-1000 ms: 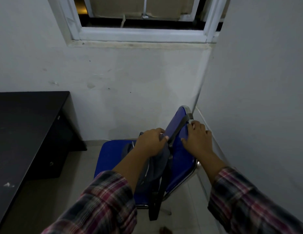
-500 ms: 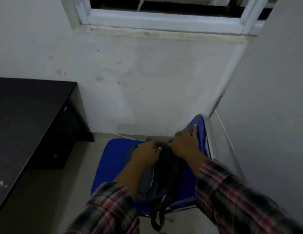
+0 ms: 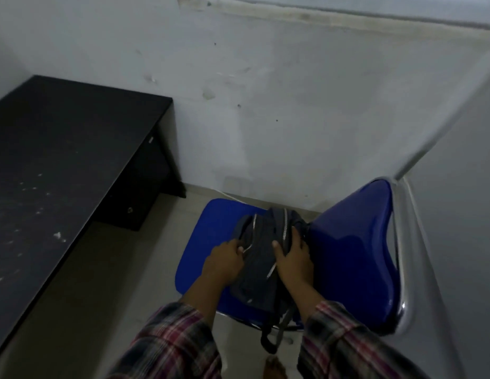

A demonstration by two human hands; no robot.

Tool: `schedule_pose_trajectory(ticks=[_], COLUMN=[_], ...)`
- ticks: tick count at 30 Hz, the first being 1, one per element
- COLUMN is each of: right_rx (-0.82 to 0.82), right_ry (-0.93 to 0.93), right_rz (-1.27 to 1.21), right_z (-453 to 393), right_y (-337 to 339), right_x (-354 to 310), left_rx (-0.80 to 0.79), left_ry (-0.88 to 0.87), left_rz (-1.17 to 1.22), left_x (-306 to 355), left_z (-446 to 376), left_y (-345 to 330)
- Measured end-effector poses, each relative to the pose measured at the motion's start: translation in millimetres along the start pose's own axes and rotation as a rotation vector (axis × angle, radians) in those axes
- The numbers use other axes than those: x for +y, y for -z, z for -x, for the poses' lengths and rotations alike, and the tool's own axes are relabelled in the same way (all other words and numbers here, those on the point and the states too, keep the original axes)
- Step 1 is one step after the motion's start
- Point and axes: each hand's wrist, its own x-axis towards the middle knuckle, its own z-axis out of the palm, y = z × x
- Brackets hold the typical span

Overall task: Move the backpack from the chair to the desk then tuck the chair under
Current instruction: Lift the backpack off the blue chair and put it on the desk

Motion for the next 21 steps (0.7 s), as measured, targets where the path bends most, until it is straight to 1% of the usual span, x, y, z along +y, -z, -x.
schedule_pose_trajectory(ticks=[2,6,9,15,17,18,21], right_rx=[0.058,0.095,0.136,0.134,0.142,0.146,0.121], right_ry=[0.056,0.115,0.151,0.261,0.334,0.371,0.464], right_rz=[-0.001,-0.136,-0.177,-0.273,-0.275,-0.281,-0.321], right_z=[-4,-5,-1,12,17,21,34], right_y=[-1,-5,-8,-6,-4,-3,3], right_x=[-10,-40,-65,-119,-142,-154,-190], left_rx=[0.013,0.044,0.066,0.146,0.183,0.208,0.233], left_ry=[0.048,0.183,0.261,0.454,0.539,0.576,0.654], left_rz=[0.039,0.119,0.195,0.471,0.67,0.827,1.424], left_x=[-14,-33,-38,-52,-51,-48,-33], left_z=[3,11,17,33,40,43,49], left_y=[3,6,10,25,27,27,34])
